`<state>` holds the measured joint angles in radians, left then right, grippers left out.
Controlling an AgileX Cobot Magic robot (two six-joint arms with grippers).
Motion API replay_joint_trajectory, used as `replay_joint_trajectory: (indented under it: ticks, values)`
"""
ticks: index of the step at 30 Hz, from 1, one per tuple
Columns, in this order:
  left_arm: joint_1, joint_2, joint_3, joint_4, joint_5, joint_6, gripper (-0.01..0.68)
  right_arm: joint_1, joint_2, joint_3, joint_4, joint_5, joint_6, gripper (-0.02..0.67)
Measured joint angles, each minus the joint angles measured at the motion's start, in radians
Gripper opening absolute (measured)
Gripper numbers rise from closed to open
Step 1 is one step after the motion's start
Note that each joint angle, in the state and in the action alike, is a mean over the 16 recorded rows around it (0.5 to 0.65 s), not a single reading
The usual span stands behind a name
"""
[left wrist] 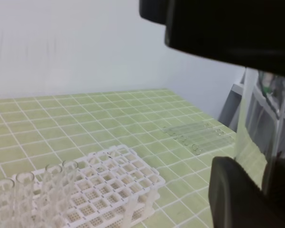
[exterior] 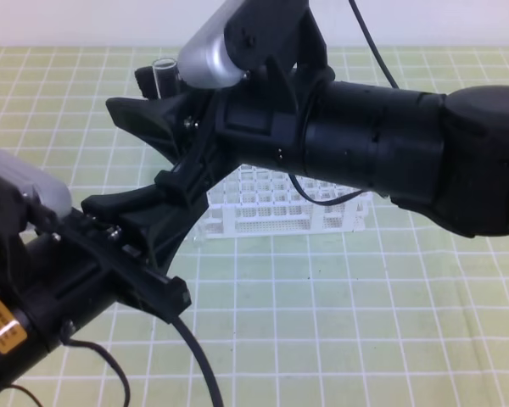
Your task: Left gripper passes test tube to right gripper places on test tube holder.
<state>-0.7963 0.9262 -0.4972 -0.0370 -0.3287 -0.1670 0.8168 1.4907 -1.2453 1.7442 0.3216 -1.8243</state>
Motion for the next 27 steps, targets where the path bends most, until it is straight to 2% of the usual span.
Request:
replay_joint_trajectory:
  ticks: [12, 20, 27]
  values:
    - [0.0, 0.0, 0.0, -0.048, -0.005, -0.001, 0.033, -0.001, 0.002, -0.008, 0.0, -0.01, 0.0, 0.423]
    - [0.0, 0.0, 0.001, -0.073, -0.006, -0.008, 0.045, -0.002, 0.002, -0.029, 0.0, -0.012, 0.002, 0.428]
    - [0.0, 0.0, 0.001, -0.074, -0.008, -0.017, 0.045, -0.002, 0.002, -0.042, 0.0, -0.011, 0.005, 0.39]
